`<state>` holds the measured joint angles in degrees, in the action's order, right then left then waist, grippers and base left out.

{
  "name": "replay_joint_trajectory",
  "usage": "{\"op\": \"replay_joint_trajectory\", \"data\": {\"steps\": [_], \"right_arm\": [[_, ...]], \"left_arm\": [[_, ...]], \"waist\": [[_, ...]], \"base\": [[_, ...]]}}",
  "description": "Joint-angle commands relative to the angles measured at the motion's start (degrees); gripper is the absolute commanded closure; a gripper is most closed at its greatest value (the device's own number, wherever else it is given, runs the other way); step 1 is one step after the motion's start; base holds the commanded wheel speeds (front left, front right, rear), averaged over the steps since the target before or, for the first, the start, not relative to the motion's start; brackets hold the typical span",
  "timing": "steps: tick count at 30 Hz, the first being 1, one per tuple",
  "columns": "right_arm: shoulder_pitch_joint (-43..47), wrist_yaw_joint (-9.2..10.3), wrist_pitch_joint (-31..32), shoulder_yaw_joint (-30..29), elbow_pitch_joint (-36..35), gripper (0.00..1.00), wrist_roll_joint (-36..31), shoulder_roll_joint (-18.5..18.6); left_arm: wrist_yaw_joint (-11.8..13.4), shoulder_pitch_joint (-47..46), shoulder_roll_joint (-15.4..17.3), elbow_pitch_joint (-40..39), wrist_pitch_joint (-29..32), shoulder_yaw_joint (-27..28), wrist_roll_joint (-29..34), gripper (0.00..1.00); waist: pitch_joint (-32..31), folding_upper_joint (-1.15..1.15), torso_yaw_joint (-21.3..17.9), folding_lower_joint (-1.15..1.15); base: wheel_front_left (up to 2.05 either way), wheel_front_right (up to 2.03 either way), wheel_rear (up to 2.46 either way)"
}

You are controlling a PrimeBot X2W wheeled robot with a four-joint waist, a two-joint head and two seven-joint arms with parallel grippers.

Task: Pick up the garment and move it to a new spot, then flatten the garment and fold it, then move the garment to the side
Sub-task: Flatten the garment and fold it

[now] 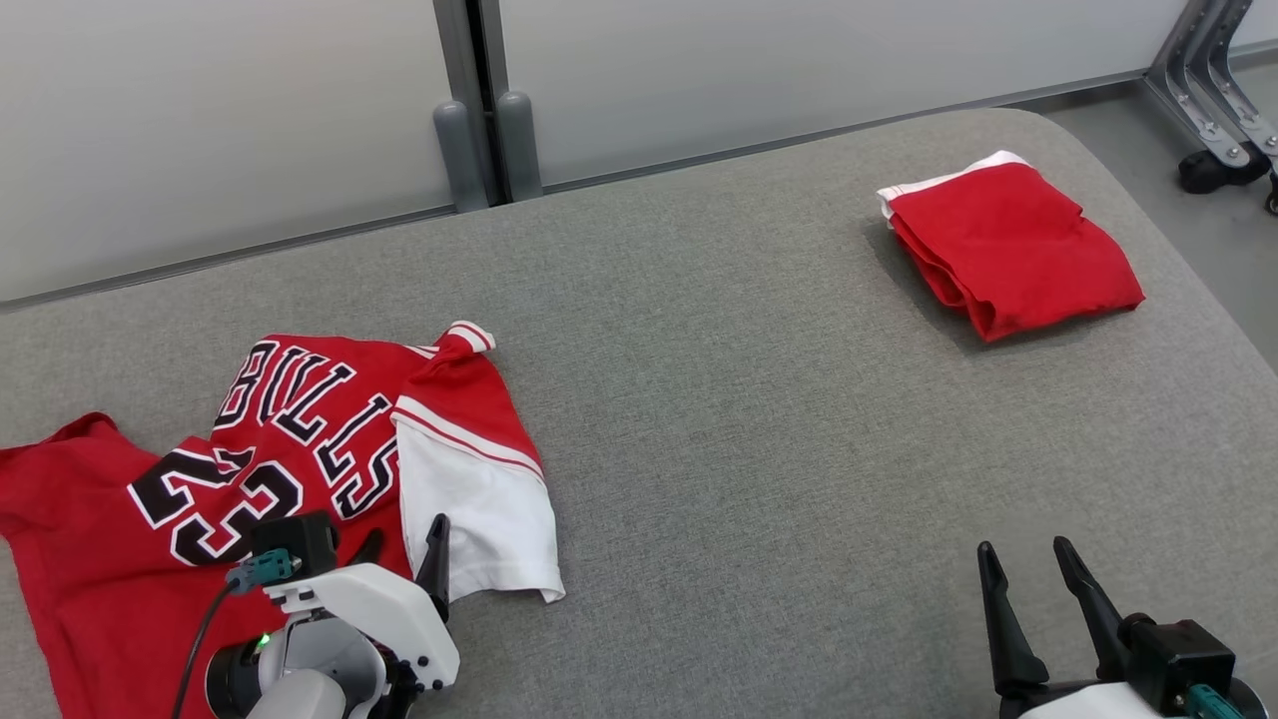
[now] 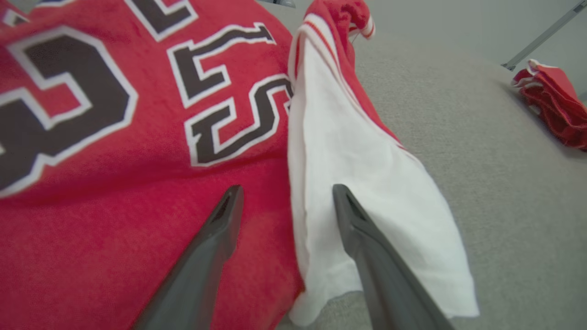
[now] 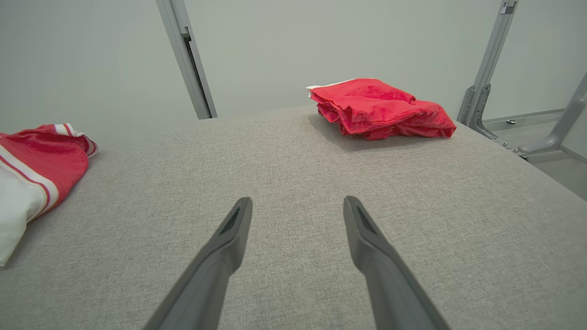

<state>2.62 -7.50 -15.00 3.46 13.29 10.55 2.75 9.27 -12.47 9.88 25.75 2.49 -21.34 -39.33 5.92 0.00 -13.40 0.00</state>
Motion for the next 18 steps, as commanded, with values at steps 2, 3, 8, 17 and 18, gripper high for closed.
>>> {"op": "replay_joint_trajectory", "data": {"steps": [2, 3, 8, 17, 18], "right_arm": [[-0.1, 0.01, -0.3, -0.3, -0.1, 0.0, 0.3, 0.3], [-0.1, 0.01, -0.3, -0.3, -0.1, 0.0, 0.4, 0.3], [-0.4, 0.01, -0.3, -0.1, 0.1, 0.0, 0.8, 0.3], [-1.7, 0.01, -0.3, 1.0, 0.0, 0.0, 1.7, 0.3], [-1.8, 0.01, -0.3, 1.1, 0.1, 0.0, 1.9, 0.3]], "left_arm": [[-0.8, -1.5, 0.3, 1.6, 0.1, 0.3, -0.5, 0.0], [-1.3, -1.6, 0.4, 2.2, 0.2, 0.1, -0.7, 0.0], [-4.7, -3.4, 0.0, 1.3, -0.8, -2.4, 0.6, 1.0], [-6.3, -9.3, -1.6, -7.7, 8.3, -10.8, 4.7, 1.0], [-6.5, -10.1, -2.2, -7.3, 9.4, -11.7, 4.9, 1.0]], "waist": [[0.6, 0.0, -0.9, 0.0], [0.6, 0.0, -1.1, 0.0], [0.5, 0.0, -1.8, 0.0], [1.8, 0.0, -6.1, 0.0], [2.1, 0.0, -6.6, 0.0]], "base": [[0.0, 0.0, 0.0], [0.0, 0.0, 0.0], [0.0, 0.0, 0.0], [0.0, 0.0, 0.0], [0.0, 0.0, 0.0]]}}
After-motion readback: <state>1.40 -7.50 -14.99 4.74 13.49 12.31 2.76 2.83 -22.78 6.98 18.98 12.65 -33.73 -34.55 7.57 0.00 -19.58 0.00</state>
